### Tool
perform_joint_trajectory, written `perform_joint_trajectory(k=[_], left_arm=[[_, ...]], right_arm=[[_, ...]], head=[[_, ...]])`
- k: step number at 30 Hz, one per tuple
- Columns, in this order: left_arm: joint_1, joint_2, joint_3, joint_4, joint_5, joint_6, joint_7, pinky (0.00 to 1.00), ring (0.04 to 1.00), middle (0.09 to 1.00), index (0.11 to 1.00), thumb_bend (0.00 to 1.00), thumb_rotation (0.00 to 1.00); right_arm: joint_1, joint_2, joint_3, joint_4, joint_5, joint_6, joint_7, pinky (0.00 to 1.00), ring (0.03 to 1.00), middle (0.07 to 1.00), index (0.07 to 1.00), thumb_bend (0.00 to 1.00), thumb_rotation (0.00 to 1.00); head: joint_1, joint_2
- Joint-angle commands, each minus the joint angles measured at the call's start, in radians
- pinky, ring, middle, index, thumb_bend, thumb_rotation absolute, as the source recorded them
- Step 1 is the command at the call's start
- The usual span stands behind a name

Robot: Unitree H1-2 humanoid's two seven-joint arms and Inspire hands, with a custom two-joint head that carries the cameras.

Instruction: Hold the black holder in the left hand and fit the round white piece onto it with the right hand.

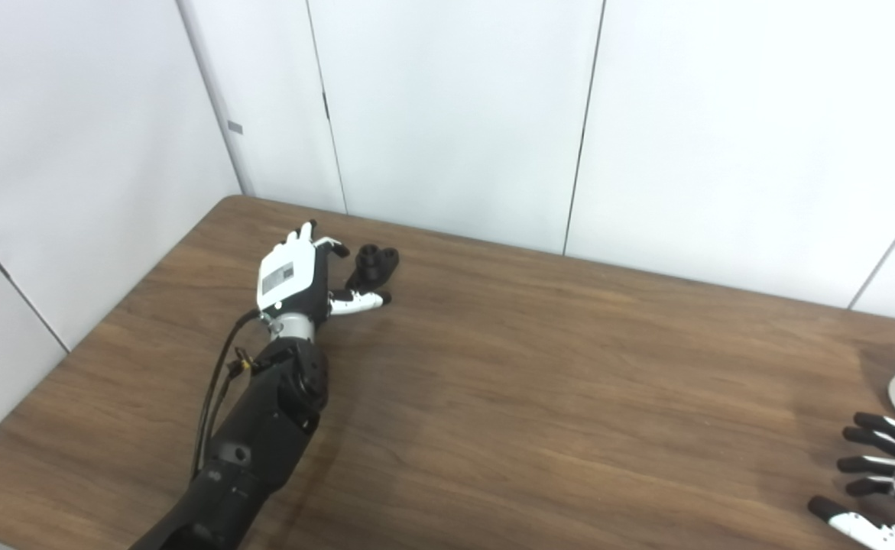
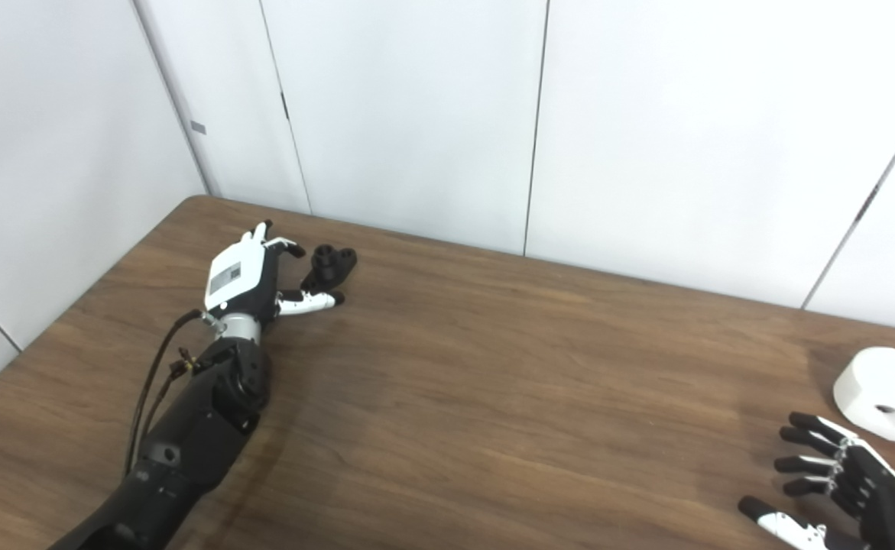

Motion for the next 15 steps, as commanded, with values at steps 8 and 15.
perform_joint_trajectory(k=[8, 15], left_arm=[[-0.075, 0.027, -0.038, 0.089, 0.045, 0.015, 0.063, 1.00, 1.000, 1.000, 0.713, 0.99, 0.33], [-0.076, 0.030, -0.052, 0.104, 0.044, 0.028, 0.066, 1.00, 1.000, 1.000, 0.725, 0.96, 0.32]], right_arm=[[-0.010, -0.031, -0.010, -0.041, 0.041, -0.036, 0.024, 0.48, 0.596, 0.716, 0.740, 0.72, 0.08], [-0.008, -0.040, -0.011, -0.035, 0.063, -0.054, 0.047, 0.48, 0.593, 0.719, 0.736, 0.72, 0.08]], head=[[0.002, 0.005], [0.002, 0.010]])
